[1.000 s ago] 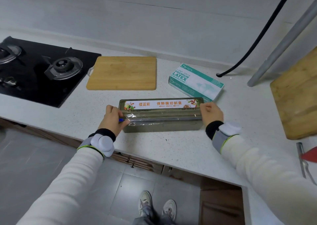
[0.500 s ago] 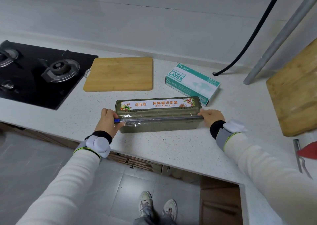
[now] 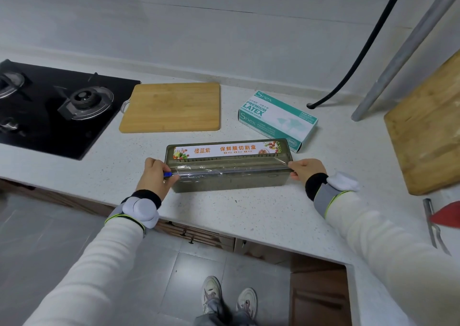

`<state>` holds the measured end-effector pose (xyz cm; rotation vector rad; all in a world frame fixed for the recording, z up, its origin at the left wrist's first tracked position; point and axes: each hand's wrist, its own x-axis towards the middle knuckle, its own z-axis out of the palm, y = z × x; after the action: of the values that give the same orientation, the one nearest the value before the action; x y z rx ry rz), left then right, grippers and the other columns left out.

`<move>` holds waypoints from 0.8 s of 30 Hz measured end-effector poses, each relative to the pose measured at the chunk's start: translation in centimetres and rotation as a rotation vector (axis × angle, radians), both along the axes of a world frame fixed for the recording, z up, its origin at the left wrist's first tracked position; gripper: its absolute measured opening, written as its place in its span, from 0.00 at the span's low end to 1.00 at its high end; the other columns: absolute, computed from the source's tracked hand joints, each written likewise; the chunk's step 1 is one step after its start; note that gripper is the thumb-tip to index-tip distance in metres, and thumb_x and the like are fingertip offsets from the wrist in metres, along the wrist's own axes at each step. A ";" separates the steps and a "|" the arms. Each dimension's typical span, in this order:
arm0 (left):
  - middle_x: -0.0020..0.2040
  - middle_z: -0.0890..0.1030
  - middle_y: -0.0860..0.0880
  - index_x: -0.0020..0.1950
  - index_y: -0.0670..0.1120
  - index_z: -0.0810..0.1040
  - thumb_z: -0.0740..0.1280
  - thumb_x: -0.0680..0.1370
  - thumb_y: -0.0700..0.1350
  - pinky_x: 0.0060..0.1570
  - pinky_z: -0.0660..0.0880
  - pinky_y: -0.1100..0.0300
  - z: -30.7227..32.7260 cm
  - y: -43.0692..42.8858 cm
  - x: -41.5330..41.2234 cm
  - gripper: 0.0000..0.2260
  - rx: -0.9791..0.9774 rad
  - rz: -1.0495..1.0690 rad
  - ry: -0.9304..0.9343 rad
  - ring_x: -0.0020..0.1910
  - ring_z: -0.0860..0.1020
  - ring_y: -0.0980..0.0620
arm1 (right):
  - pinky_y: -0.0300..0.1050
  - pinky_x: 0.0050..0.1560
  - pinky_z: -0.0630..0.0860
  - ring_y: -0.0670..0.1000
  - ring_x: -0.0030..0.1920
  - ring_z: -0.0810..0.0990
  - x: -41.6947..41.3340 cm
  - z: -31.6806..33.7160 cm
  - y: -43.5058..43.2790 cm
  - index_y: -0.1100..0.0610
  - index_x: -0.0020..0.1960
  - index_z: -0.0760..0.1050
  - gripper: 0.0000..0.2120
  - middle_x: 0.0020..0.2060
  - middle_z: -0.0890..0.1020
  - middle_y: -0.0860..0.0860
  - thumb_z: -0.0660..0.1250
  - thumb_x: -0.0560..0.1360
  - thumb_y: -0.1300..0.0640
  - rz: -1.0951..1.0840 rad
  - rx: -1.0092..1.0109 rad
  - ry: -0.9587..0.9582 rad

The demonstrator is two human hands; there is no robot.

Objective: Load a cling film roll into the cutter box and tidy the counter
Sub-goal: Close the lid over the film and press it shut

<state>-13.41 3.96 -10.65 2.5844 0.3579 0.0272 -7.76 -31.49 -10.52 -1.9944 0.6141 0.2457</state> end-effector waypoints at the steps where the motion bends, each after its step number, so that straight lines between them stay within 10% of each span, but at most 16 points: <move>1: 0.58 0.68 0.41 0.52 0.38 0.74 0.71 0.74 0.44 0.50 0.72 0.59 0.0 0.0 0.0 0.13 0.002 0.004 0.000 0.41 0.73 0.48 | 0.52 0.60 0.76 0.56 0.42 0.79 -0.1 0.0 0.0 0.66 0.49 0.81 0.13 0.38 0.80 0.58 0.68 0.74 0.55 -0.003 0.003 0.000; 9: 0.55 0.72 0.36 0.51 0.35 0.73 0.67 0.77 0.45 0.45 0.69 0.57 0.4 -0.5 -1.0 0.12 -0.075 0.165 -0.053 0.41 0.72 0.46 | 0.52 0.61 0.76 0.55 0.42 0.79 -0.4 0.2 0.3 0.66 0.49 0.81 0.14 0.38 0.80 0.57 0.67 0.75 0.54 -0.022 -0.013 0.000; 13: 0.38 0.76 0.34 0.34 0.41 0.72 0.60 0.80 0.53 0.45 0.75 0.51 0.3 -0.5 -1.3 0.20 -0.191 0.291 0.092 0.43 0.78 0.37 | 0.53 0.61 0.76 0.55 0.41 0.79 -0.4 0.2 0.5 0.65 0.46 0.81 0.13 0.37 0.81 0.56 0.67 0.75 0.54 -0.034 -0.015 -0.005; 17: 0.43 0.80 0.40 0.41 0.44 0.79 0.60 0.79 0.57 0.59 0.76 0.45 0.0 -0.9 -1.8 0.18 -0.558 0.414 0.128 0.47 0.78 0.43 | 0.54 0.61 0.76 0.56 0.42 0.79 -0.5 0.3 0.6 0.60 0.39 0.78 0.11 0.37 0.81 0.56 0.67 0.75 0.54 -0.038 -0.023 -0.010; 24: 0.45 0.82 0.45 0.32 0.48 0.79 0.68 0.73 0.60 0.54 0.79 0.51 0.2 -1.6 -1.4 0.17 -0.788 0.550 0.159 0.48 0.74 0.49 | 0.49 0.55 0.74 0.56 0.41 0.78 -0.5 0.6 0.8 0.60 0.32 0.78 0.18 0.35 0.80 0.56 0.64 0.76 0.51 -0.041 -0.058 0.003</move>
<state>-14.83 2.36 -10.43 1.6605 0.9190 -0.1043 -8.23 -30.71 -9.96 -2.0351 0.6698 0.2084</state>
